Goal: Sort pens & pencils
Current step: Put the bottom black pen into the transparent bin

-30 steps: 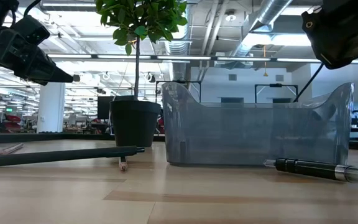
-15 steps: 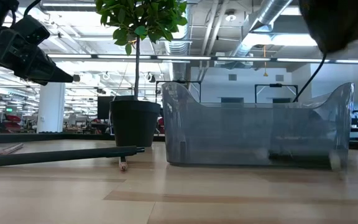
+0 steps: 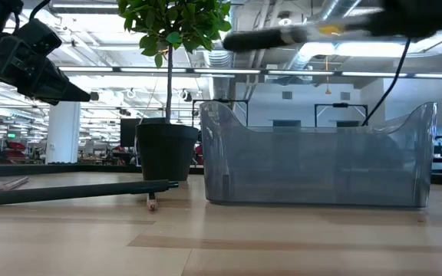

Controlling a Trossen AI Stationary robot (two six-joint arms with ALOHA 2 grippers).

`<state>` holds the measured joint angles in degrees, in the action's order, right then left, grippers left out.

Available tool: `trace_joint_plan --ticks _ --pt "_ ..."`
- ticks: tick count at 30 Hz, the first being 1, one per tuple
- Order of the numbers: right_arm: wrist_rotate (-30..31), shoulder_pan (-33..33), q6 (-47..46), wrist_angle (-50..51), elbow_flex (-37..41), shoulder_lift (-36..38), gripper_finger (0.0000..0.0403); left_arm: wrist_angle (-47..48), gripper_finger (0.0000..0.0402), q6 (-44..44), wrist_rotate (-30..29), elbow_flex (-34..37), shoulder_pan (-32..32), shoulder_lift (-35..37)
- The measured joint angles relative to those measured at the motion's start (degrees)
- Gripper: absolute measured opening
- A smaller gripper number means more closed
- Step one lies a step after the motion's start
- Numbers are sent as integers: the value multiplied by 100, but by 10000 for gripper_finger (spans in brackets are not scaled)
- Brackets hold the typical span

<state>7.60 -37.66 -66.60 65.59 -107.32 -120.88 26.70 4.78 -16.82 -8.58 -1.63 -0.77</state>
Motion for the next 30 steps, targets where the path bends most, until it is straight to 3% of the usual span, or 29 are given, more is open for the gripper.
trace_joint_plan --ticks 8,13,21,30 --pt "877 704 1388 2483 -1097 12 49 -2 0 2 -2 -2 0 2" --pt "1180 1444 2873 2344 -1112 144 49 -1 0 0 -2 -1 0 1" --pt "1257 2541 3934 2446 -931 200 49 0 0 1 -1 -2 0 2" --pt "1215 3240 4616 2440 -448 200 49 15 0 37 0 0 0 2"
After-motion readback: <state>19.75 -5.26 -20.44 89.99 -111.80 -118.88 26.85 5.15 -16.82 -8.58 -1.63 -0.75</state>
